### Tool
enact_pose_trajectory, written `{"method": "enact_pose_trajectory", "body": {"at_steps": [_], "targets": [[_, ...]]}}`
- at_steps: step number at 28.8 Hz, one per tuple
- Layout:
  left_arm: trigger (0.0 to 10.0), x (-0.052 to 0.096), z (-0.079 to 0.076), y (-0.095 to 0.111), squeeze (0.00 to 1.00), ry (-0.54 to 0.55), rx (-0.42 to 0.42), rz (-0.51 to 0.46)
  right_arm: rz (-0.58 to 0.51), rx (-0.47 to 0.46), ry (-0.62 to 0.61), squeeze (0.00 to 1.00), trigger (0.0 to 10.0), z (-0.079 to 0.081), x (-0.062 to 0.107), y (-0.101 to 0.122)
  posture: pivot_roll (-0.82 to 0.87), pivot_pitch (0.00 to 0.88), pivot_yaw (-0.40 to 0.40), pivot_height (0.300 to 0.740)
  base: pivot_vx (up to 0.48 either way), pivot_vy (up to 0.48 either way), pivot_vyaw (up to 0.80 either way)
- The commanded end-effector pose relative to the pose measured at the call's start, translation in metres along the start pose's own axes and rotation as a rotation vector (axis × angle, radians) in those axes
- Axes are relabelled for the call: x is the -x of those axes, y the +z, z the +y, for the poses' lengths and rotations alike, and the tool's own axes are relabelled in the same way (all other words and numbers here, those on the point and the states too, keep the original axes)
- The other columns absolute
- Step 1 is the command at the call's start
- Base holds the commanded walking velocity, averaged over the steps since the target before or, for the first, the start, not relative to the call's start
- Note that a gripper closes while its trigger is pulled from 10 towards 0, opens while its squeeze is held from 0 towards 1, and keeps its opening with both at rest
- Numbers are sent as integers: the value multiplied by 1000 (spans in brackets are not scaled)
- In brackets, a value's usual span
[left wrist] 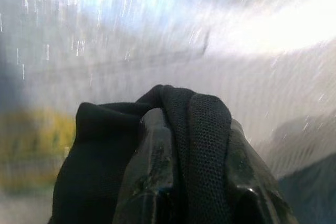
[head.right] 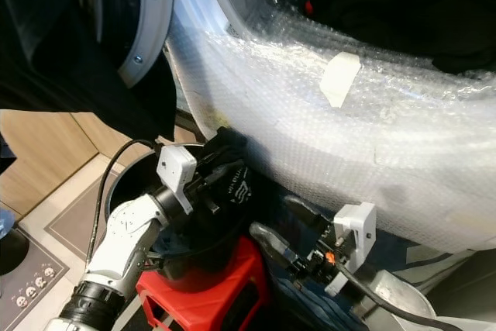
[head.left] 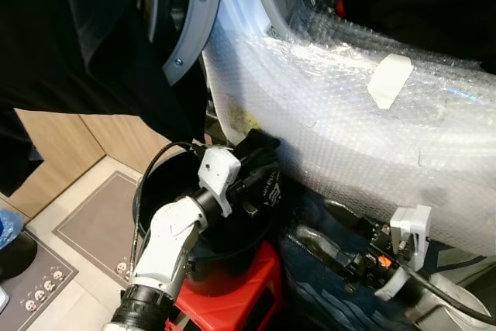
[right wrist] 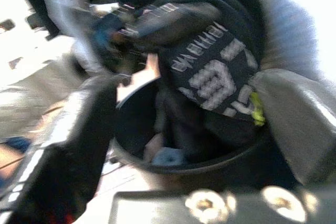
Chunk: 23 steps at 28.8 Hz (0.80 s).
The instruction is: Clothes washing
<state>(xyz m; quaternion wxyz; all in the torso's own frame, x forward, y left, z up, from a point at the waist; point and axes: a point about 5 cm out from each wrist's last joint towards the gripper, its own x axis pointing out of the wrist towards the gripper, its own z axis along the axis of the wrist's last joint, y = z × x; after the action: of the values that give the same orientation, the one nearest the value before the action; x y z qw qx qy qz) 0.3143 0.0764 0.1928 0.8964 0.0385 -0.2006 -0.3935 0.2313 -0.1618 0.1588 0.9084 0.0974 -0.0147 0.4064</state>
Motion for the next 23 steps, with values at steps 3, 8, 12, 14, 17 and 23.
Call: {"method": "enact_pose_trajectory", "body": {"at_steps": [3, 8, 12, 14, 17, 23], "targets": [[10000, -13, -16, 27, 0, -62, 9, -86, -6, 110, -84, 0, 10000, -8, -6, -7, -117, 46, 79, 740, 0, 0, 0], [10000, -25, -26, 43, 0, -99, 24, -139, 21, 227, -123, 0, 10000, -10, -9, -16, -111, 39, 96, 740, 0, 0, 0], [10000, -37, -31, 52, 0, -123, 36, -174, 29, 250, -120, 0, 10000, -6, -9, -22, -112, 42, 108, 740, 0, 0, 0], [10000, -46, -34, 58, 0, -139, 44, -184, 19, 263, -111, 0, 10000, -1, -11, -25, -120, 46, 118, 740, 0, 0, 0], [10000, -47, -36, 61, 0, -143, 51, -181, 8, 275, -113, 0, 10000, 1, -14, -27, -125, 47, 123, 740, 0, 0, 0], [10000, -62, -43, 69, 0, -182, 76, -210, -10, 320, -177, 0, 10000, 7, -26, -28, -155, 51, 153, 740, 0, 0, 0]]}}
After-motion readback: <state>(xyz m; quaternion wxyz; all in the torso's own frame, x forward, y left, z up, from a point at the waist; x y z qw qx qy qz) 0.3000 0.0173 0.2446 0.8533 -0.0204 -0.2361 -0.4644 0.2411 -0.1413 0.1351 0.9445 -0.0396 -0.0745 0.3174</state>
